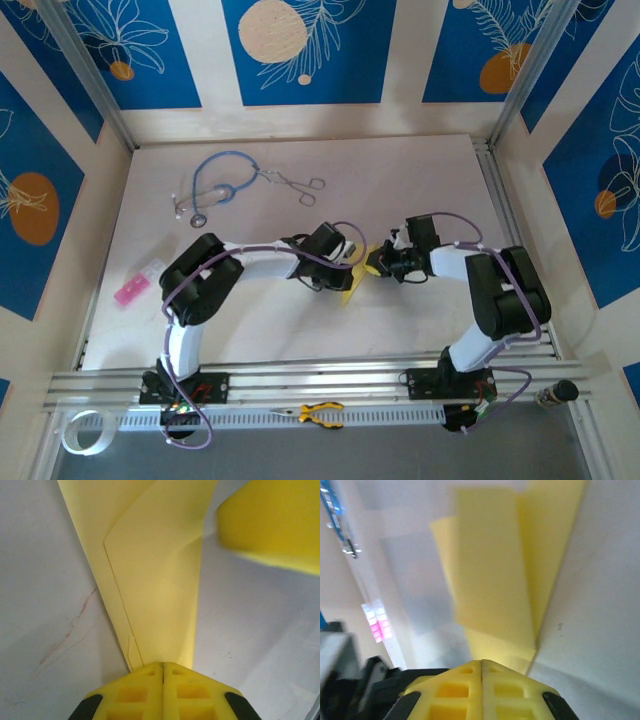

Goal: Fold a paper plane with a square sheet of paper (pick it up from the middle)
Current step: Fold the wing for the fifth time at the center of the table.

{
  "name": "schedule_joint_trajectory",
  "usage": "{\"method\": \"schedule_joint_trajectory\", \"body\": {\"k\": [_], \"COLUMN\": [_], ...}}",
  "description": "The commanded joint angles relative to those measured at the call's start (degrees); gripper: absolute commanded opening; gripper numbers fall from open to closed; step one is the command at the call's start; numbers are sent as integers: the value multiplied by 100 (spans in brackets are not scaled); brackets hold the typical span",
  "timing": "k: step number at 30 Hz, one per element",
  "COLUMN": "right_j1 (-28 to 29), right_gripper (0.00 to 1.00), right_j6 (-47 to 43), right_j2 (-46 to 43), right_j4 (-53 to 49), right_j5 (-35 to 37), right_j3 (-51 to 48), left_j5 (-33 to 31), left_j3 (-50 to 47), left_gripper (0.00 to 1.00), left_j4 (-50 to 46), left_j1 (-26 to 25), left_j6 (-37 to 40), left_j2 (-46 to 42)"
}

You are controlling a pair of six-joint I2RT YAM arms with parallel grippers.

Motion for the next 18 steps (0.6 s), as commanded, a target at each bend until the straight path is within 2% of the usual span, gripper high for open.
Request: {"method": "schedule_joint_trajectory", "body": {"k": [1,9,18], "right_j1": [-190,-269,201], "right_gripper": [7,7,2], "right_j6": [-251,-528,-896], "right_j2": [-464,-782,-179], "right_j4": [-406,-294,-269], "right_j5": [-64,-226,-87], "right_j3": [165,-217,28], "left_j5": [-4,199,110], "left_j3": [-290,-423,-436], "left_gripper": [0,0,0], "left_j4": [-539,-573,-612], "left_j1": [-48,-169,-172], "left_j6": [240,454,436], "left_j2": [180,122,103]}}
